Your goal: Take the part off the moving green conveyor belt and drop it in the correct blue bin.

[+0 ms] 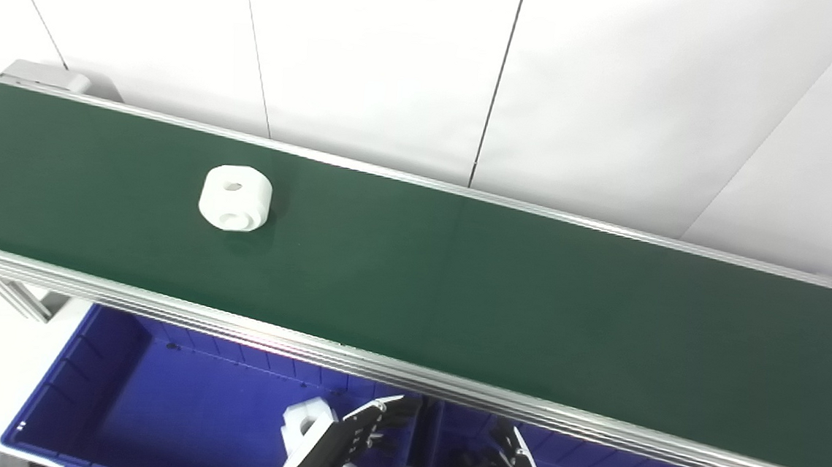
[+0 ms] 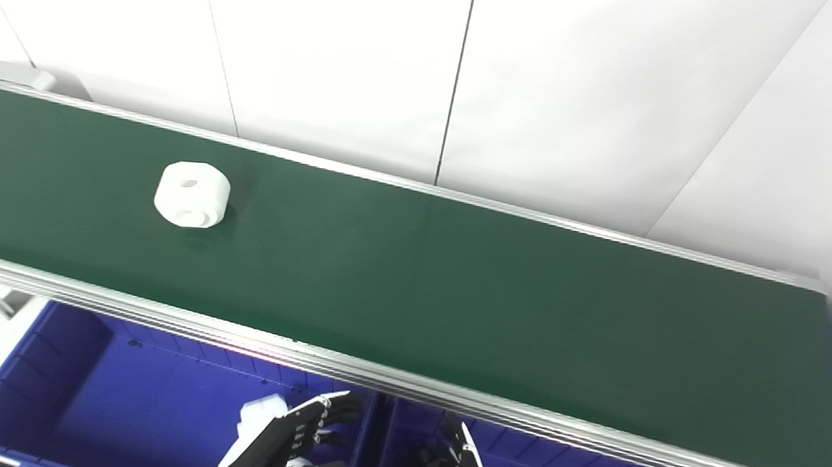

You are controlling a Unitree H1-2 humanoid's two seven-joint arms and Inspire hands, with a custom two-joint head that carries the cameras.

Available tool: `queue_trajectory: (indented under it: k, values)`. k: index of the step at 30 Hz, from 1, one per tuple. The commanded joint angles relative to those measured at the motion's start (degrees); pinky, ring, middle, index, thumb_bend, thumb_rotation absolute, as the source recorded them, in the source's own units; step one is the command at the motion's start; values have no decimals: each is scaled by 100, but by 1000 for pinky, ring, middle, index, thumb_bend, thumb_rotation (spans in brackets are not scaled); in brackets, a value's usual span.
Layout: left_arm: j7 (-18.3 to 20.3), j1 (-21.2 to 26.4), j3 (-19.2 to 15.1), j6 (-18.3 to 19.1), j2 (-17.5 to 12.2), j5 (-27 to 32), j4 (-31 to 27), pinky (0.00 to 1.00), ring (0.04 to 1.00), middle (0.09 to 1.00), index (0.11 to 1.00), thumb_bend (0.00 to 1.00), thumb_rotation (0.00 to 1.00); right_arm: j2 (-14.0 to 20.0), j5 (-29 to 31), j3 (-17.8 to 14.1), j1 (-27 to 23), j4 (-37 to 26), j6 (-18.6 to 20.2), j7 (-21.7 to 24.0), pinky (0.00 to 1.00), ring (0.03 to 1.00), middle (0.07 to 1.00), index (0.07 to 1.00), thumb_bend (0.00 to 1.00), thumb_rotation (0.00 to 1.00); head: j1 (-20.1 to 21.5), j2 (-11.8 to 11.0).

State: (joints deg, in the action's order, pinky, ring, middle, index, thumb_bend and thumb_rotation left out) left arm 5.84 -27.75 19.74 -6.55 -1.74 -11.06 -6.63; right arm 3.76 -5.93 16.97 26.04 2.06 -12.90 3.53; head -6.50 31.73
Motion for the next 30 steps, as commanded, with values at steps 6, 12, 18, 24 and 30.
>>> queue_trajectory:
  k: [6, 12, 18, 24, 30]
  values:
    - [7, -18, 48, -506, 94, 285, -158, 743, 846, 847, 808, 886, 643, -61, 88, -20, -58, -81, -392, 71, 901, 902, 944, 967, 874, 1000, -128, 39]
    - [112, 26, 190, -1309, 141, 735, -271, 723, 822, 832, 791, 883, 579, -52, 239, -33, -106, -12, -427, 195, 907, 911, 952, 978, 870, 1000, -332, -68]
    - [168, -16, 326, -1070, 155, 799, -991, 697, 813, 826, 789, 927, 576, -62, 249, -13, -96, -33, -430, 237, 907, 911, 949, 979, 844, 1000, -313, -9]
    - [208, 189, 364, -518, 203, 1298, -2053, 706, 814, 818, 784, 911, 493, -67, 168, 2, -92, -38, -406, 258, 945, 927, 959, 987, 835, 1000, -326, -50]
    - [172, 1119, -194, -542, 77, 939, -2406, 640, 768, 790, 777, 942, 465, -81, 174, -6, -131, 63, -460, 270, 950, 945, 970, 994, 836, 1000, -402, -198]
